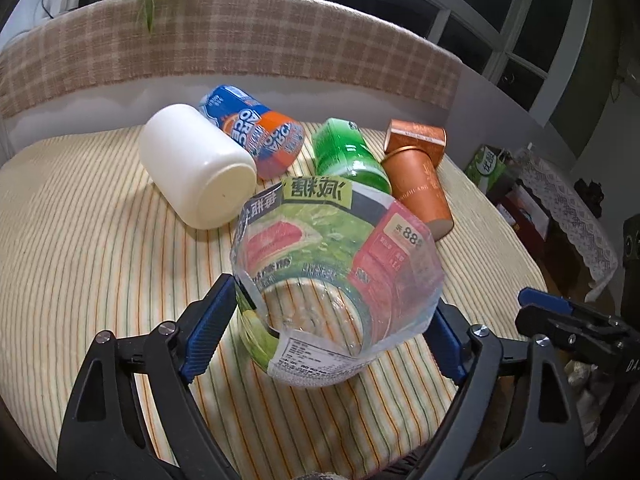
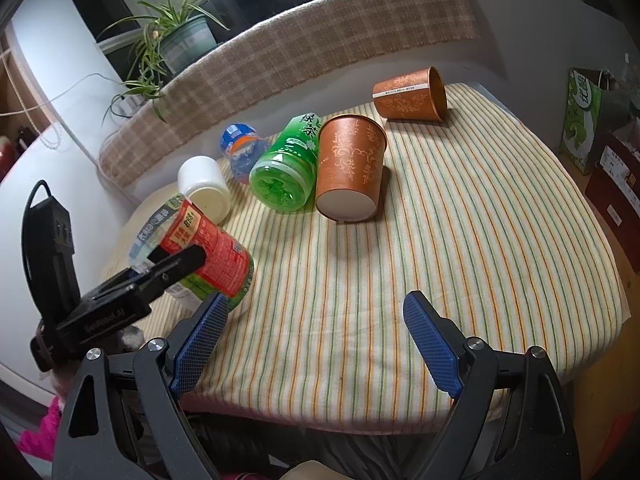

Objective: Flip cup upright

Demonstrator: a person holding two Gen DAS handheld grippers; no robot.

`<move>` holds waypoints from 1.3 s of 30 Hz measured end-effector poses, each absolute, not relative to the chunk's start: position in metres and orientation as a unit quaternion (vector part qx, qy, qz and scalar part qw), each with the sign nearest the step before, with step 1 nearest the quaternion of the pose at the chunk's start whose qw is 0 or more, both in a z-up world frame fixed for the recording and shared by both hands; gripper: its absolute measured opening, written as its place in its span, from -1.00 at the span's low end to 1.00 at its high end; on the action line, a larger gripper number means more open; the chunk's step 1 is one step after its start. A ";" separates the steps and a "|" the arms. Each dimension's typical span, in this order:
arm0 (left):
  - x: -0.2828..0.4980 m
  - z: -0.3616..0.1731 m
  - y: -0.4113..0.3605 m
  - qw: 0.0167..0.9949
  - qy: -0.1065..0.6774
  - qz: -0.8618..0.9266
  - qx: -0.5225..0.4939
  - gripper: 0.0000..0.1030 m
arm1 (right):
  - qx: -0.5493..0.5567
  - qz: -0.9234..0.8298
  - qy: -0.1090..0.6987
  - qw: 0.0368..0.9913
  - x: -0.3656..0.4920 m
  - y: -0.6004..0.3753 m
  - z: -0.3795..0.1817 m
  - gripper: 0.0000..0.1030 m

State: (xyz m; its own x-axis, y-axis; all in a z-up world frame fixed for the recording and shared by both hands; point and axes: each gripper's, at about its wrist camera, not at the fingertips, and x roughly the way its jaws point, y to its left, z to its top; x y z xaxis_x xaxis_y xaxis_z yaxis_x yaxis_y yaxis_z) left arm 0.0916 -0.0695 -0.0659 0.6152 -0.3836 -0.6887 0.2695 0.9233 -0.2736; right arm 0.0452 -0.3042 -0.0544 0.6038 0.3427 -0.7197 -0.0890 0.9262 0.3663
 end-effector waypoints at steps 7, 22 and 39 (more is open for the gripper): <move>0.088 -0.070 -0.067 0.890 0.408 -0.186 -0.079 0.76 | 0.150 0.122 0.428 0.883 0.044 -0.306 -0.055 0.74; 0.058 -0.067 -0.053 0.896 0.401 -0.182 -0.057 0.77 | 0.148 0.130 0.420 0.886 0.038 -0.302 -0.050 0.74; 0.000 0.009 -0.005 0.975 0.213 -0.032 -0.052 0.77 | 0.046 0.053 0.253 0.965 0.009 -0.272 -0.002 0.74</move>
